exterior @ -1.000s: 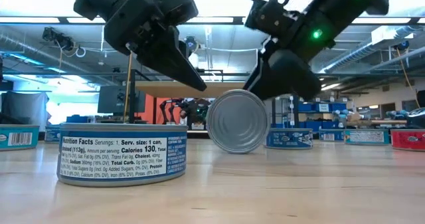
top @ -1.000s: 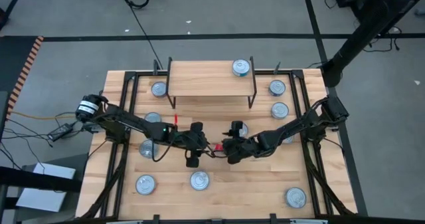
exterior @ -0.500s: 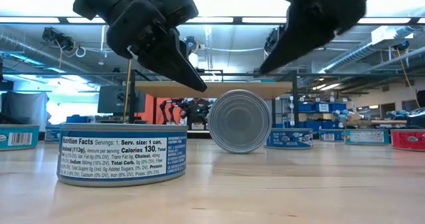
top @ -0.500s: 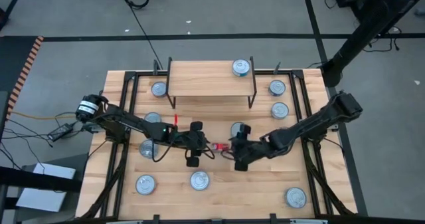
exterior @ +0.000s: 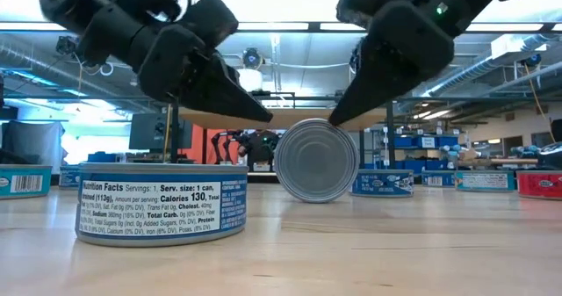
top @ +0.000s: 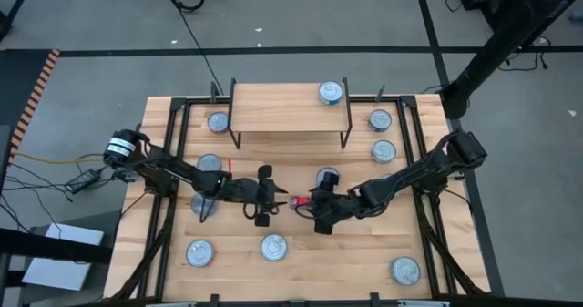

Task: Stack canned seafood by type on shelf
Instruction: Put the red tuna can on the shelf

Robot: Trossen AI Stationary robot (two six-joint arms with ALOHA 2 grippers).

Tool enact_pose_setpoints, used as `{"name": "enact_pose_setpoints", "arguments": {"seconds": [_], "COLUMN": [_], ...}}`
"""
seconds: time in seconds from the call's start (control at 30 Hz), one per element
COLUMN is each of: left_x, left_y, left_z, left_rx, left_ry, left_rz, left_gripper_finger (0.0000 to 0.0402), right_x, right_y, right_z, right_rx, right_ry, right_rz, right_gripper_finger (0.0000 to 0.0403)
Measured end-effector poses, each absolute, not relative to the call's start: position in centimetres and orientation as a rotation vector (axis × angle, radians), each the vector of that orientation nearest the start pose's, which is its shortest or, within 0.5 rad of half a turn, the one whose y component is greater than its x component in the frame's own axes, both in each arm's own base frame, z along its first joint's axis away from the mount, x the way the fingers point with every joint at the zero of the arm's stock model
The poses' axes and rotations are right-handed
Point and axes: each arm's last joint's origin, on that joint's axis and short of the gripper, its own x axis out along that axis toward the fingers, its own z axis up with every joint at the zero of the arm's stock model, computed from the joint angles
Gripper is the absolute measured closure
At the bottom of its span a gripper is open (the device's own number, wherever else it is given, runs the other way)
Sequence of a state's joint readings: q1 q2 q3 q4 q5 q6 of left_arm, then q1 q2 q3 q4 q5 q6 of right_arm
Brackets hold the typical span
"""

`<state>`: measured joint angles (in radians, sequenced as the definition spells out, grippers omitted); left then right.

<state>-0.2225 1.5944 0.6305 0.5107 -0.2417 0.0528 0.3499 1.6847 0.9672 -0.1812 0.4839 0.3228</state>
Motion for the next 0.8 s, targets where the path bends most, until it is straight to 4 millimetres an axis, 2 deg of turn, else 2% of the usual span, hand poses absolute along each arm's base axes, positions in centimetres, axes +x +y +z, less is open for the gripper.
{"name": "enact_pose_setpoints", "arguments": {"seconds": [0.23,0.57,0.67,0.8], "left_x": [28.1,26.8,26.7,26.8], "left_y": [-4.6,-3.2,-3.2,-3.2], "left_z": [14.9,14.1,14.1,14.1], "left_rx": [0.138,0.120,0.119,0.119], "left_ry": [0.323,0.270,0.266,0.264], "left_rz": [0.043,0.090,0.090,0.090], "left_gripper_finger": [0.0251,0.0251,0.0251,0.0251], "right_x": [32.3,32.6,32.6,32.6], "right_y": [9.9,9.1,8.9,8.6], "right_z": [17.0,16.9,16.9,16.8], "right_rx": [-0.058,-0.034,-0.031,-0.034], "right_ry": [0.789,0.806,0.811,0.826], "right_rz": [-0.223,-0.201,-0.205,-0.211], "right_gripper_finger": [0.0145,0.0226,0.0228,0.0207]}}
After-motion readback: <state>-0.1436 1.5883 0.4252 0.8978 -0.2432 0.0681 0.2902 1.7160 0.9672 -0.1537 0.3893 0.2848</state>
